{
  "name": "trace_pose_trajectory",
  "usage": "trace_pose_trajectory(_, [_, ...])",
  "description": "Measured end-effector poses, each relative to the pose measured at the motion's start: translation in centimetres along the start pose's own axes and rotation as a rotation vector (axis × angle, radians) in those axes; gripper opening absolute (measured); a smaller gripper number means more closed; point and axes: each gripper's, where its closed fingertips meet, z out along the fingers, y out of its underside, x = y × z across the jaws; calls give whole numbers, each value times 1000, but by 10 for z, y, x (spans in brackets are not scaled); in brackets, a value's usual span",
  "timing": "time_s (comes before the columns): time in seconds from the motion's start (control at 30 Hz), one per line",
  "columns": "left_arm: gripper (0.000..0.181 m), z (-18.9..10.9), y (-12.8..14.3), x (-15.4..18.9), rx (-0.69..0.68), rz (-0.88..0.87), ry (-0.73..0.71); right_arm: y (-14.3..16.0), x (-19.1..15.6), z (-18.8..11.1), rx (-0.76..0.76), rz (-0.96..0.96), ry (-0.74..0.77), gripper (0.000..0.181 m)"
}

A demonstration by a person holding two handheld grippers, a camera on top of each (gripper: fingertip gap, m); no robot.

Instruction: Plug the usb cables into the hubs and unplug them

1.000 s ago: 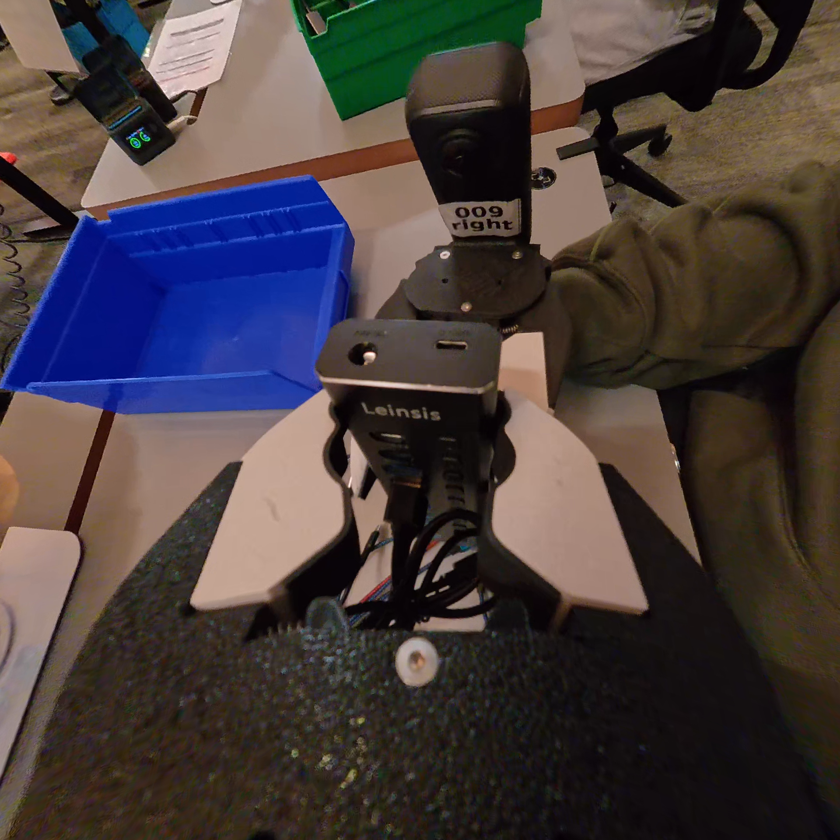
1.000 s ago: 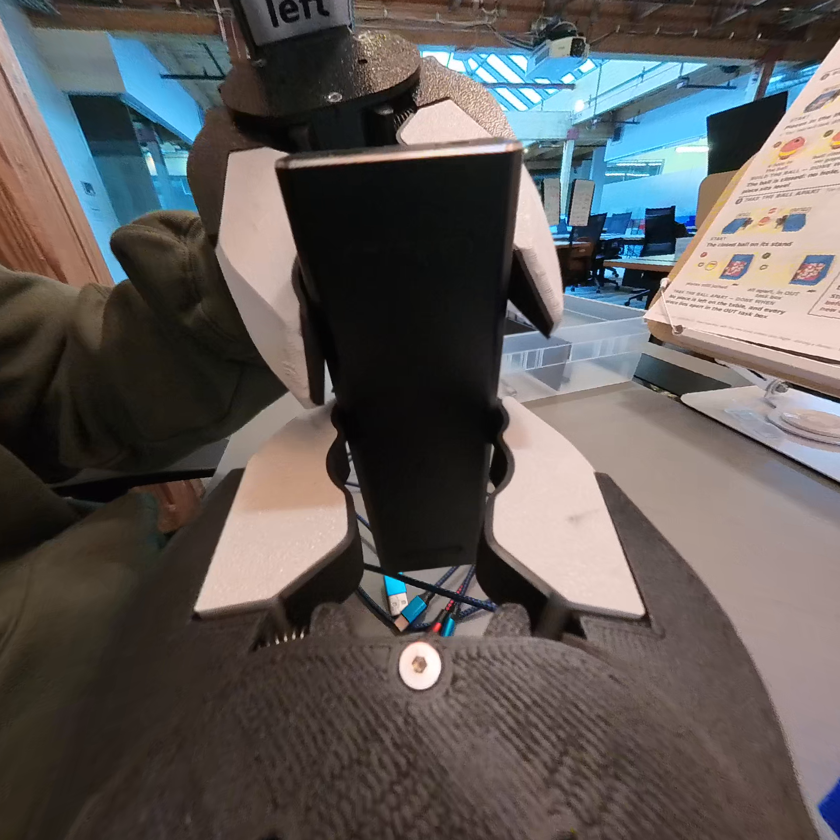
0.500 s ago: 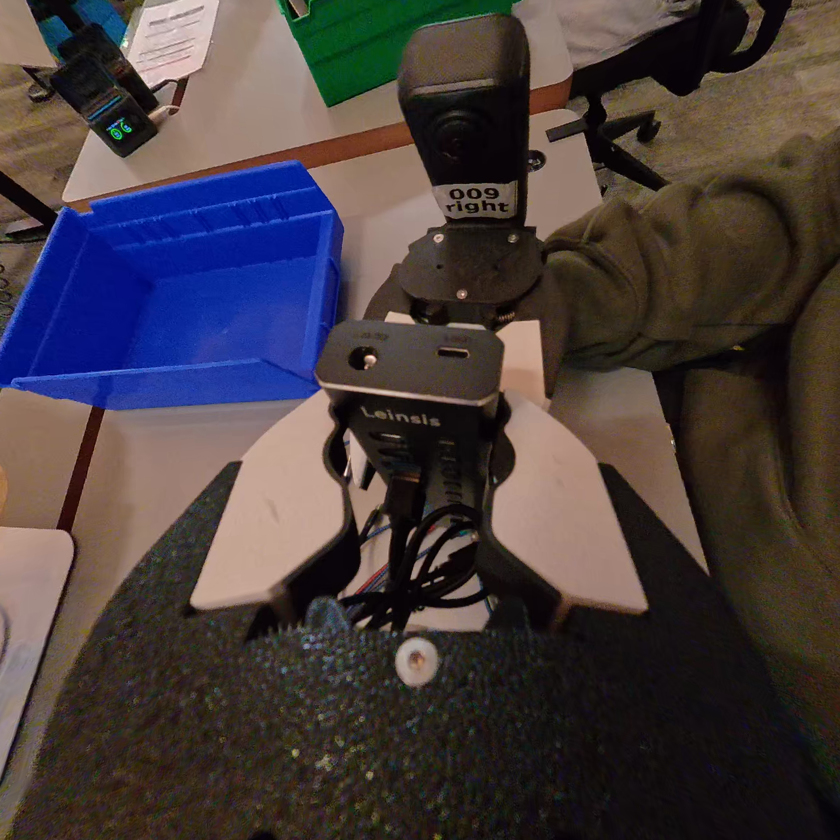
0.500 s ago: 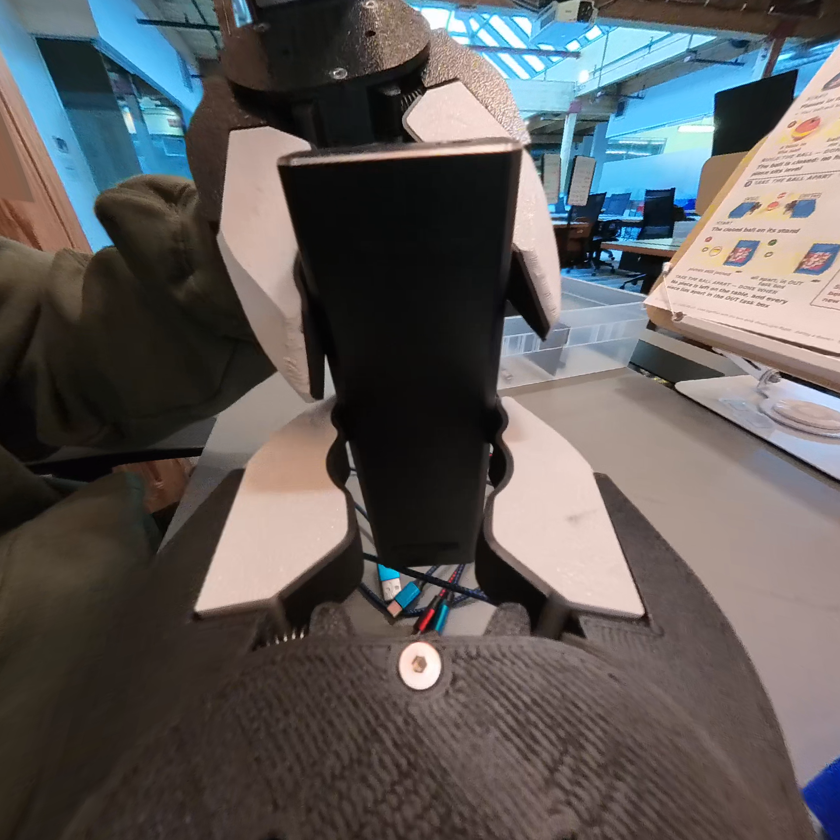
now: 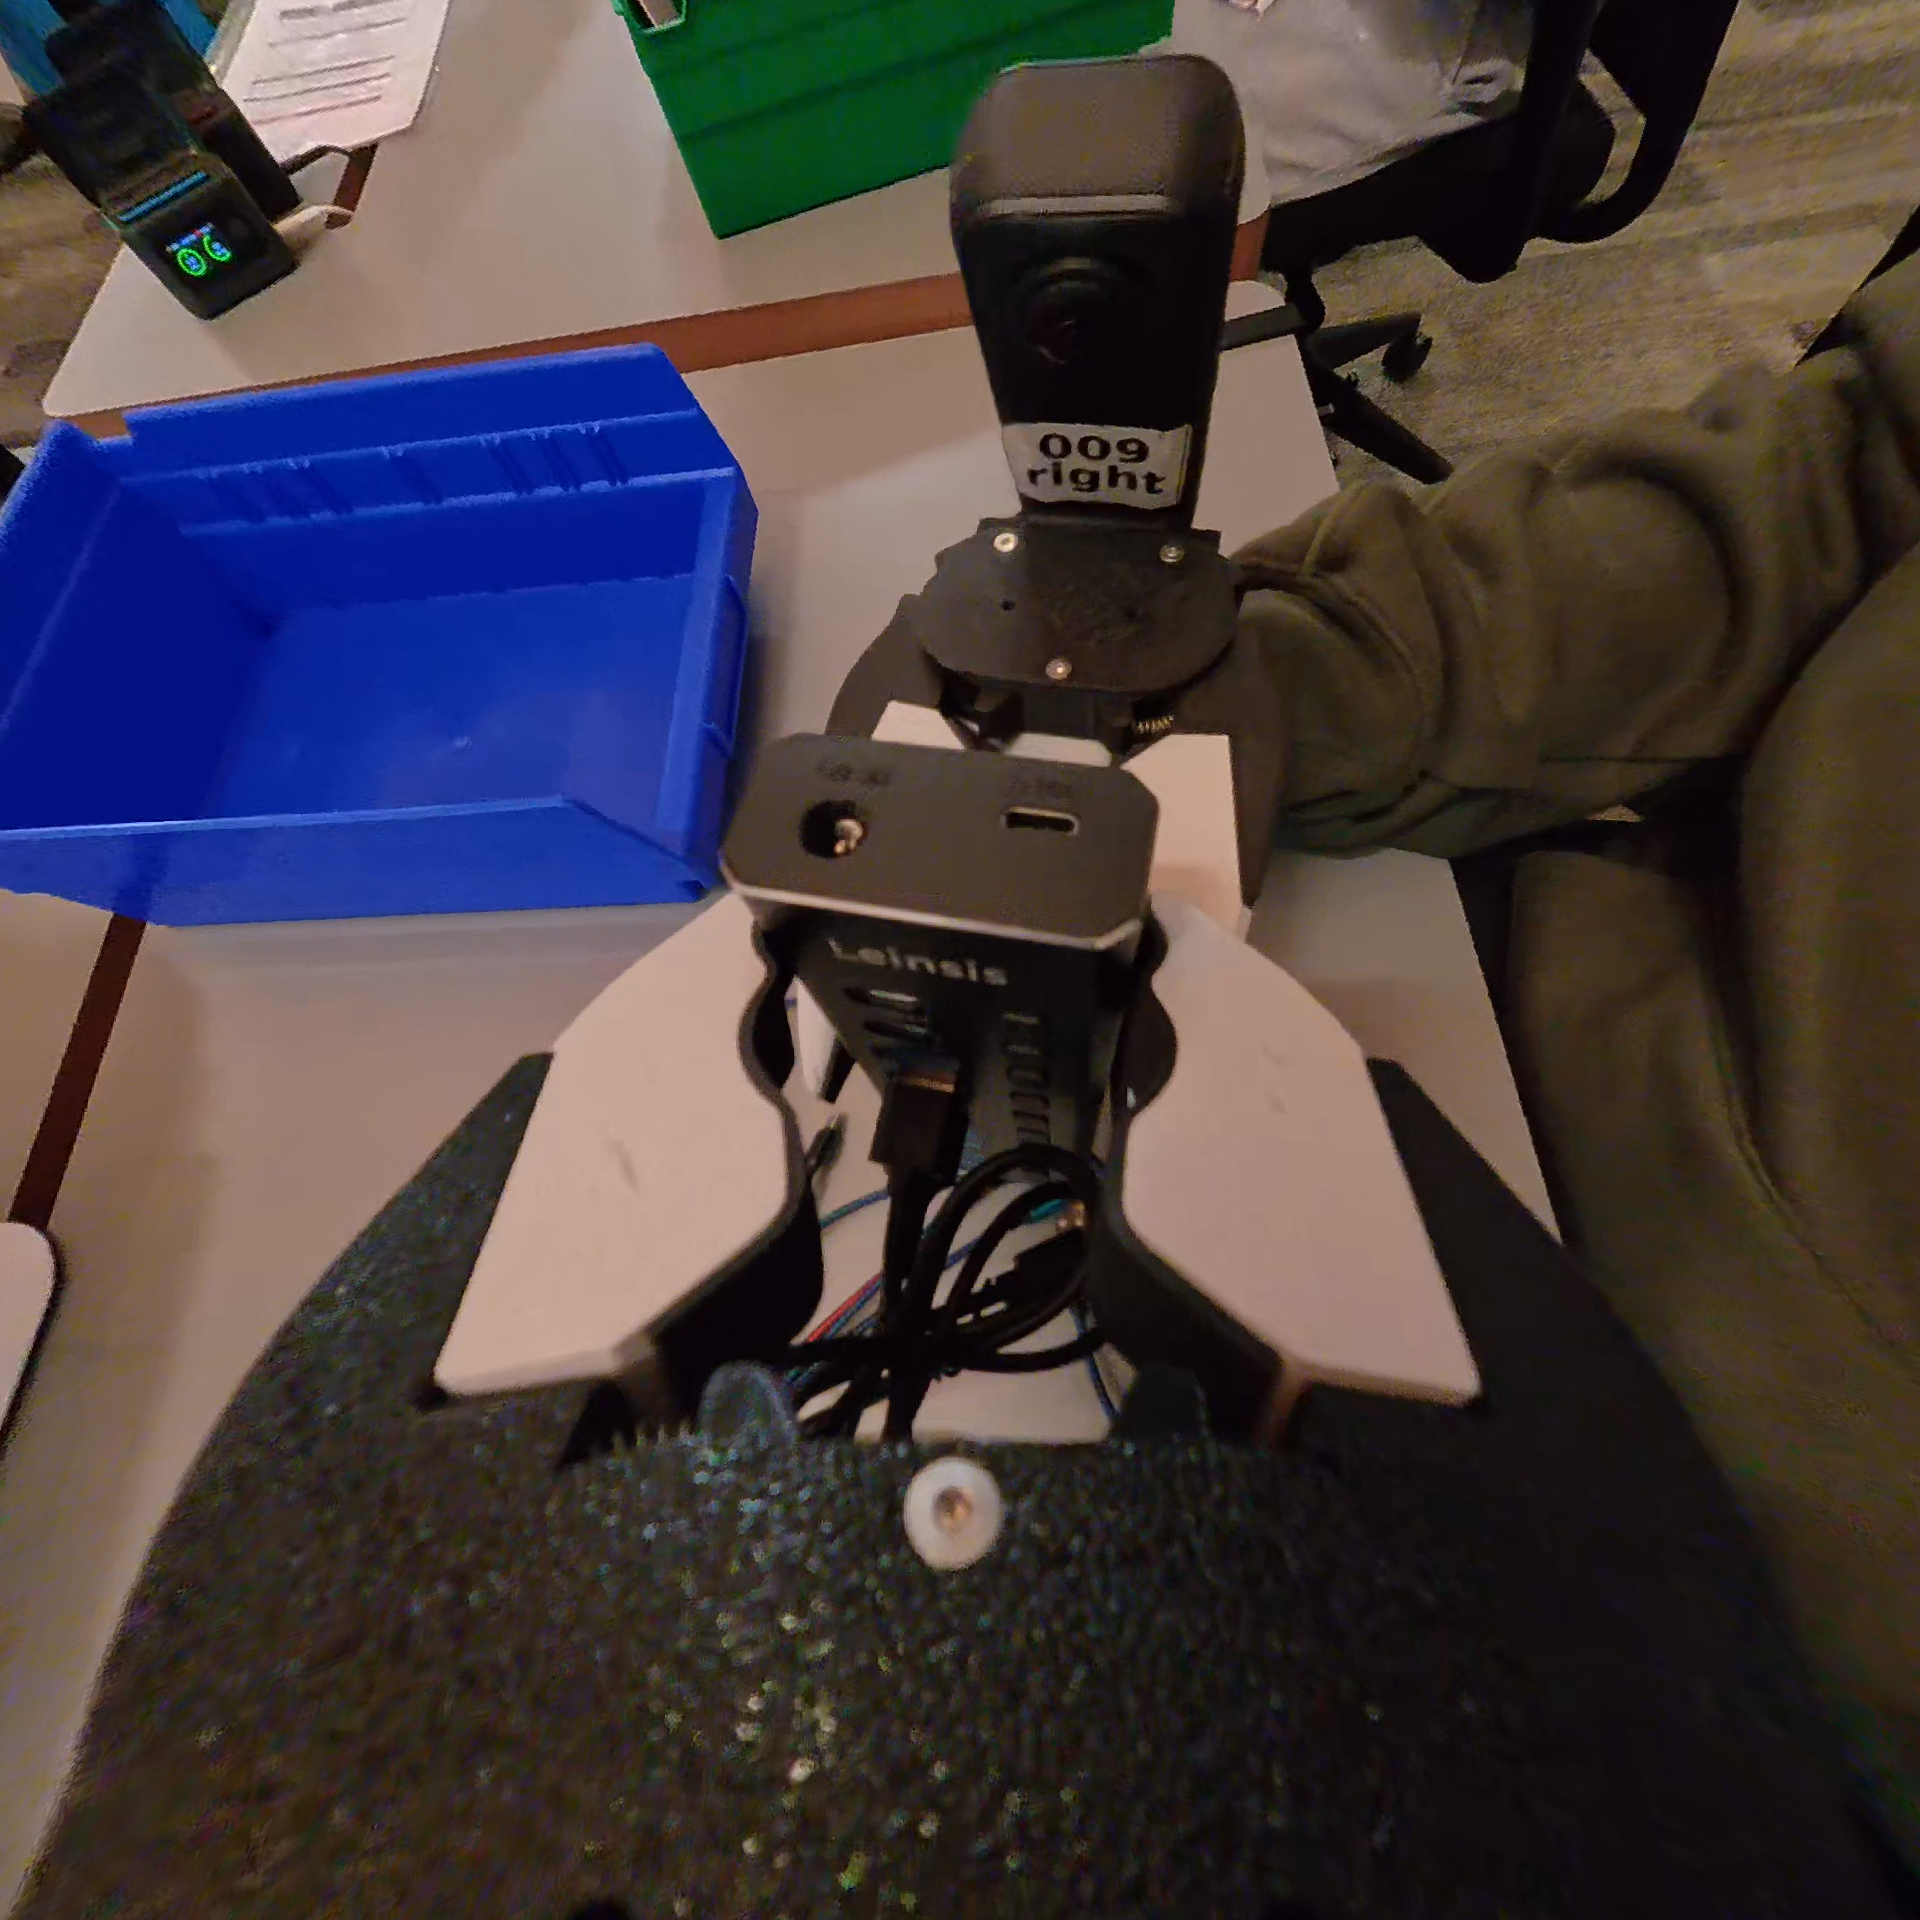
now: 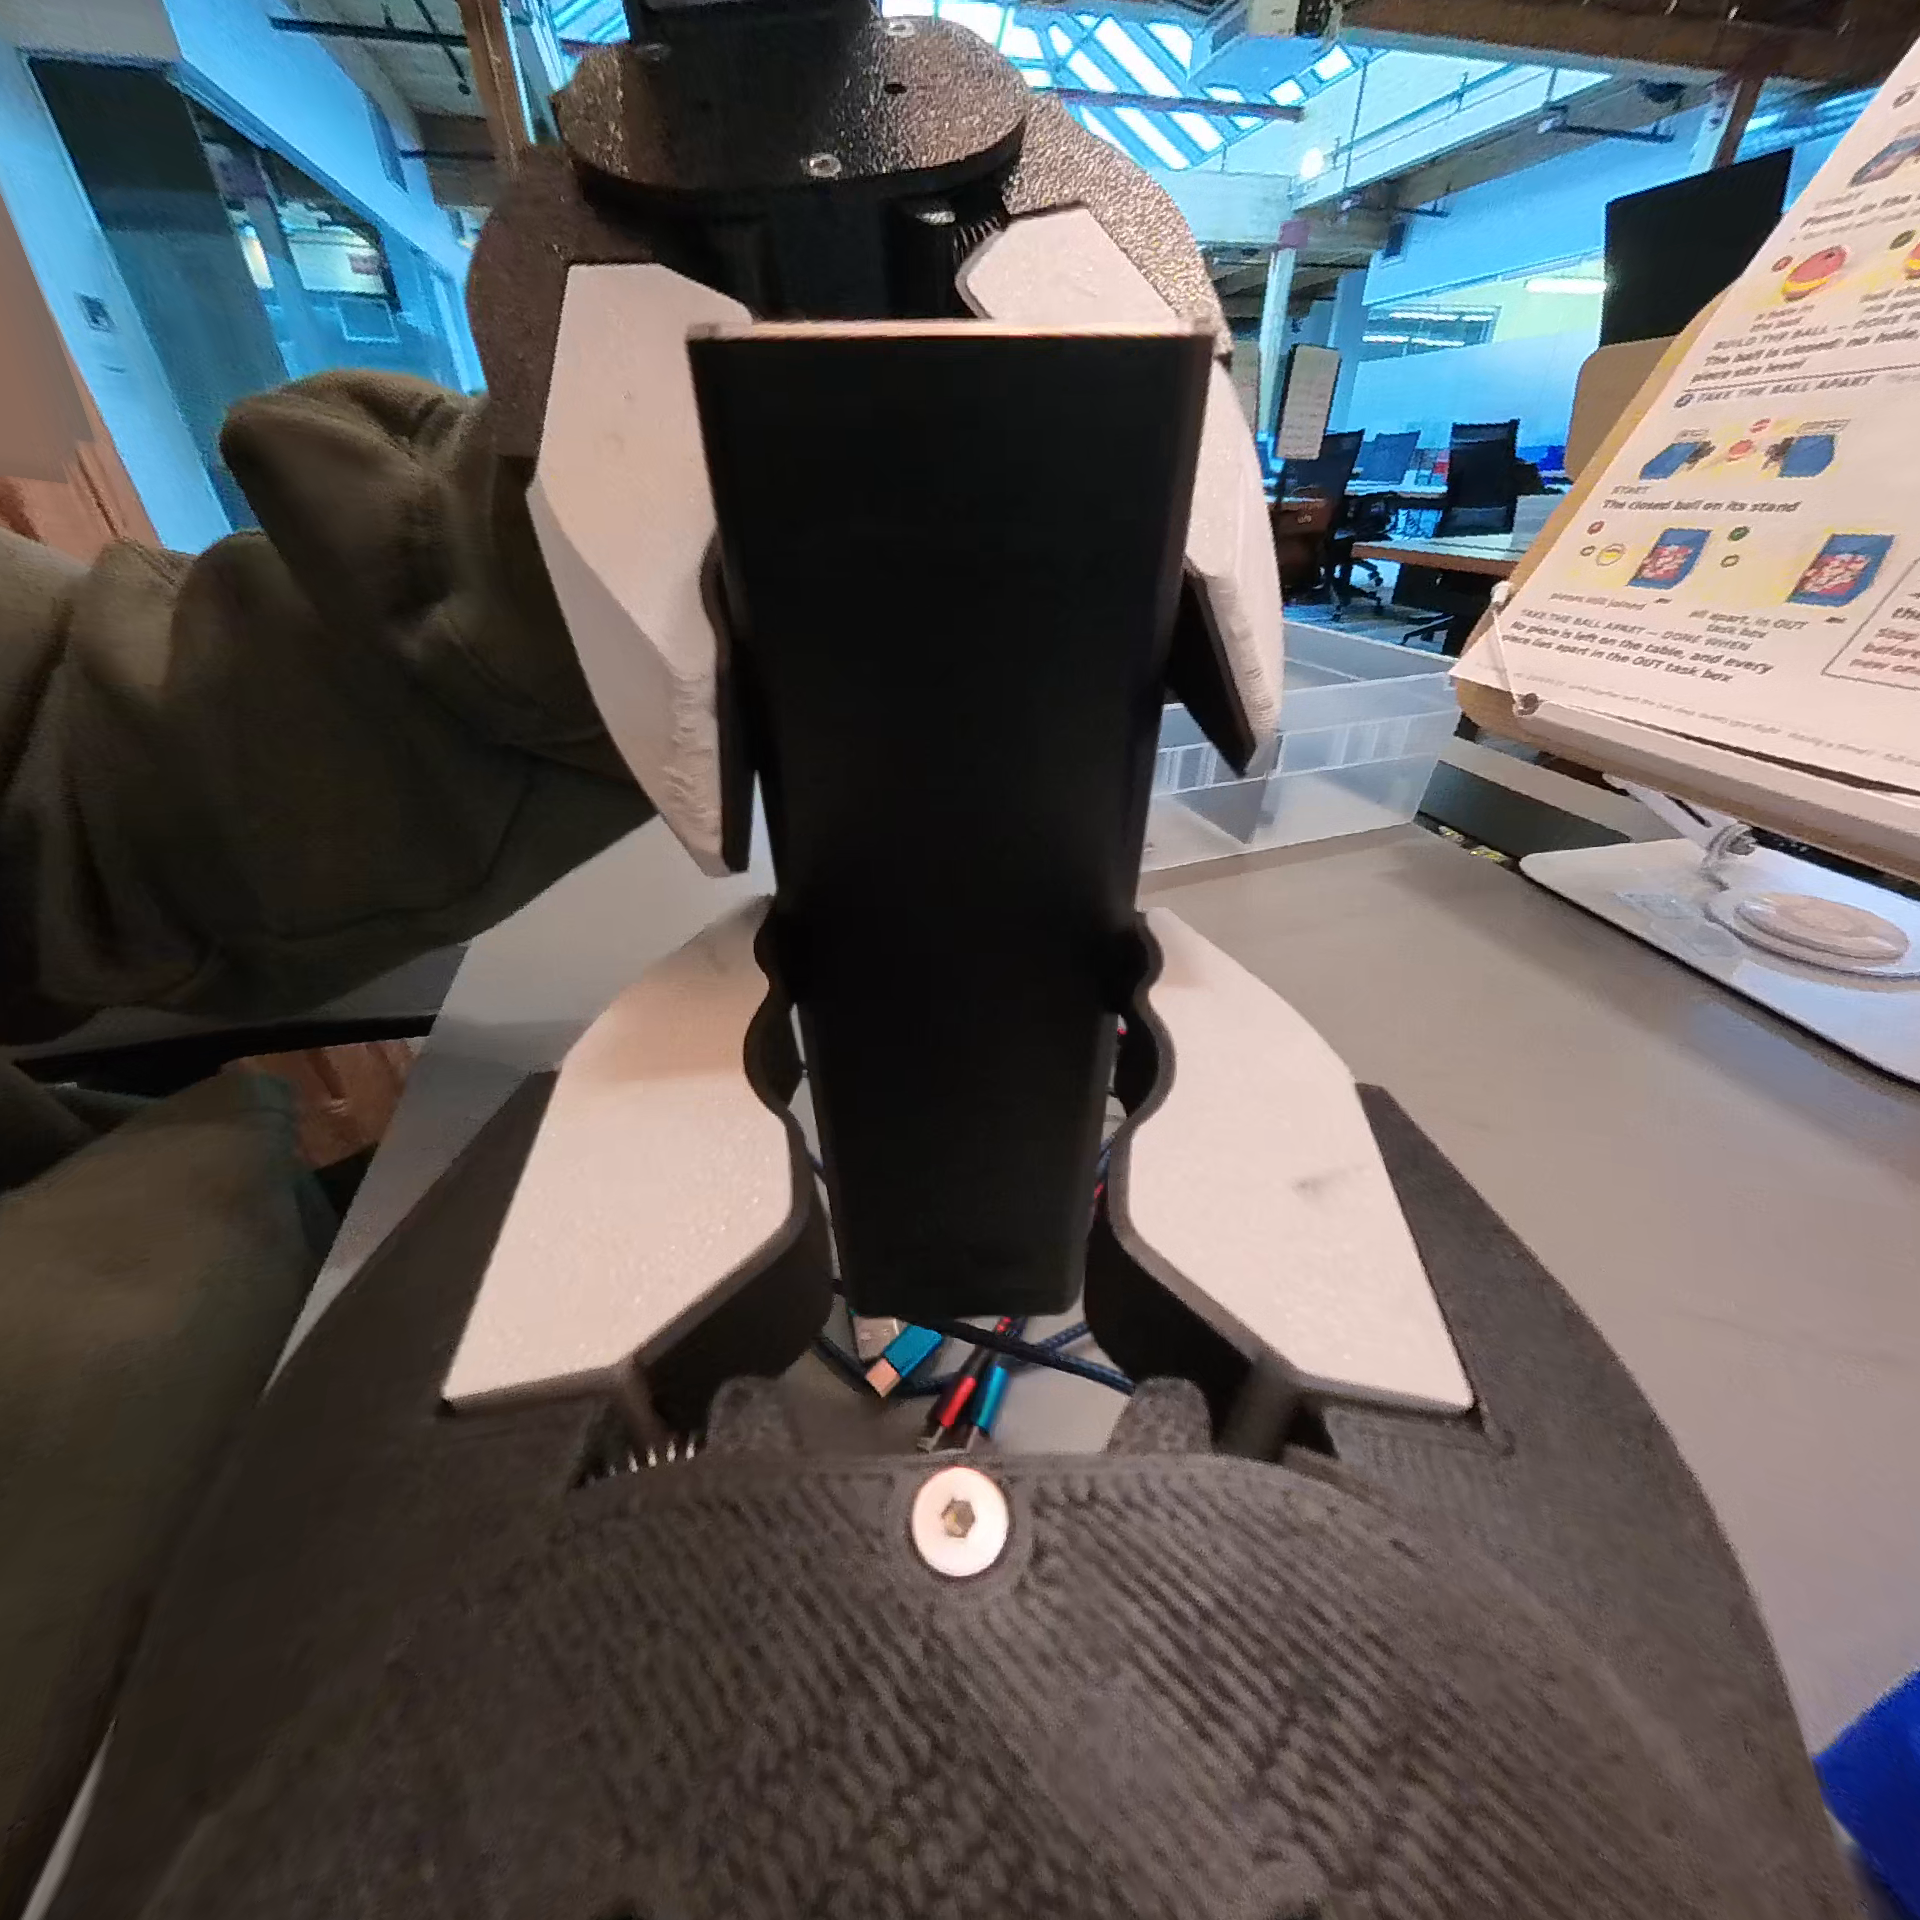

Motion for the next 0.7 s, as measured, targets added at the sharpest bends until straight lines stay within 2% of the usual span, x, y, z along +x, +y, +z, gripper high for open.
trace_pose_trajectory(0.13, [63,-1,5,-11,-58,-37,-85,1,14,-6,15,-7,63,60])
trace_pose_trajectory(0.23, [62,4,-4,-12,0,-51,-98,-3,14,-11,46,-4,56,60])
trace_pose_trajectory(0.4, [64,3,-10,-10,27,-38,-66,-13,9,-15,113,45,1,61])
trace_pose_trajectory(0.57, [59,0,-11,0,25,-3,-21,-11,-2,-13,89,61,-81,60])
trace_pose_trajectory(0.7, [59,-1,-9,1,-24,24,-83,-12,-3,-12,97,93,-91,61])
